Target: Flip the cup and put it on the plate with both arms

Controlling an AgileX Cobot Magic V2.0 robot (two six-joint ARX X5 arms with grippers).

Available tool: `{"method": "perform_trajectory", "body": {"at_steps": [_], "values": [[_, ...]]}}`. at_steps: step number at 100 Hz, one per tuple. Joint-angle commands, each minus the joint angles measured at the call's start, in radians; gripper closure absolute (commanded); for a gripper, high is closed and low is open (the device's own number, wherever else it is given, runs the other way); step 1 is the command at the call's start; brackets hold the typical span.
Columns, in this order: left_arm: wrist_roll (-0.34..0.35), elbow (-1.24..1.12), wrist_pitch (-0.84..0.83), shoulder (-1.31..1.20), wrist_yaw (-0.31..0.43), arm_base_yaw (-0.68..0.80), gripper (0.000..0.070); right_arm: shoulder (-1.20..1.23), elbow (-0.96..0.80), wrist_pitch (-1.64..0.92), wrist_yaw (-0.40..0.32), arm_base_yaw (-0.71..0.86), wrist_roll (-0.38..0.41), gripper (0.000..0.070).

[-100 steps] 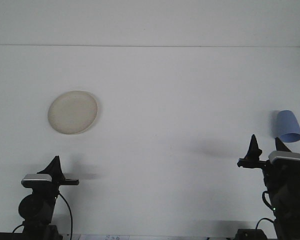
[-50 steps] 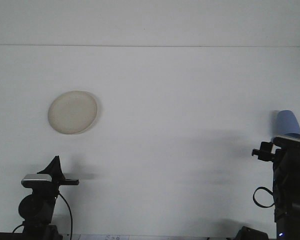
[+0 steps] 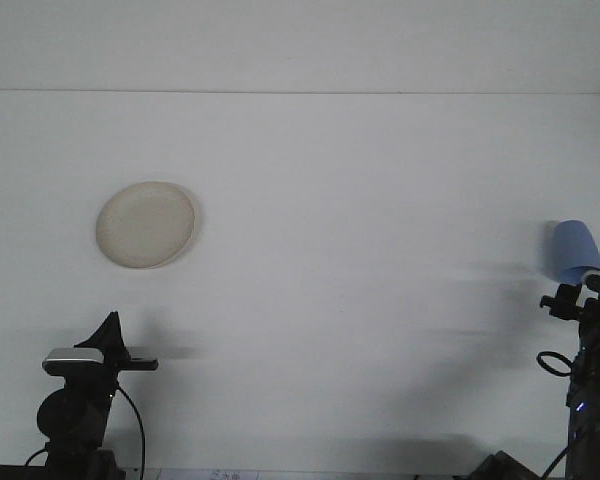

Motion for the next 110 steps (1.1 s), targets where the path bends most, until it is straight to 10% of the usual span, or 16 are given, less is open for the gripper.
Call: {"method": "perform_trajectory", "body": {"at_steps": [1, 92, 110], "values": [[0.001, -0.019, 0.011, -0.002, -0.005, 0.000, 0.0685, 0.064, 0.010, 0.045, -0.003, -0.014, -0.038, 0.0222], [0.002, -0.019, 0.011, -0.002, -0.005, 0.000, 0.0685, 0.569, 0.218, 0.433, -0.078, -0.065, -0.091, 0.0226], [0.001, -0.019, 0.011, -0.002, -0.005, 0.000, 0.0685, 0.623, 0.270, 0.471, -0.118, -0.064, -0.091, 0.0434]]}}
